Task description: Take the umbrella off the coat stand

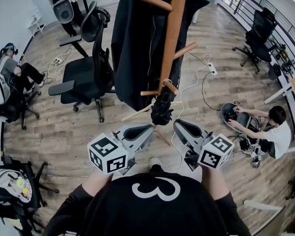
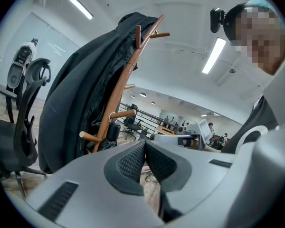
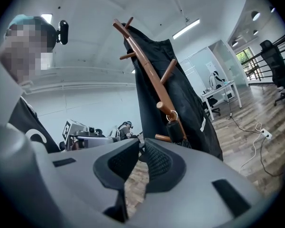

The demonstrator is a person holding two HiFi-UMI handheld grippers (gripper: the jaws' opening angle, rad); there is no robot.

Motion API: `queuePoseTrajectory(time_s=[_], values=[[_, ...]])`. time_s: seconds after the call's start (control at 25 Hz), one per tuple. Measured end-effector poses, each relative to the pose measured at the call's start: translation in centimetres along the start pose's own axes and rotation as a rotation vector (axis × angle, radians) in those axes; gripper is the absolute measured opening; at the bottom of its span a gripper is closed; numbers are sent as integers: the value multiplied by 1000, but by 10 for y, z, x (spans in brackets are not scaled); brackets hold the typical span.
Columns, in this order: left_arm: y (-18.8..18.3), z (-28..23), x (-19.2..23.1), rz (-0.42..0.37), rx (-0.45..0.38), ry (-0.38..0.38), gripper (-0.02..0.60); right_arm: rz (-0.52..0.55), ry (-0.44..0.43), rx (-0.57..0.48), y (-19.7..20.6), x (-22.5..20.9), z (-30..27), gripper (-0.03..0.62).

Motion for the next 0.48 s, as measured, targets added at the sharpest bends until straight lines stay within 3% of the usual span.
queuePoseTrajectory(time_s=[0.24,0.48], values=[[-5,-9,22,29,1,-24,17,12,-10,24,-9,-23,-17,39],[-4,-13,38,59,7,-43,17,32,-16,50,-13,-39,-35,126]])
Point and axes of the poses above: the fingertips, and each gripper's own axes: z backward along the fingers, x to its left, y out of its underside, the point moved 3 cm from there along z, backward along the fingers, and after that the axes turned 10 degrees about x, right-handed, at the moved point
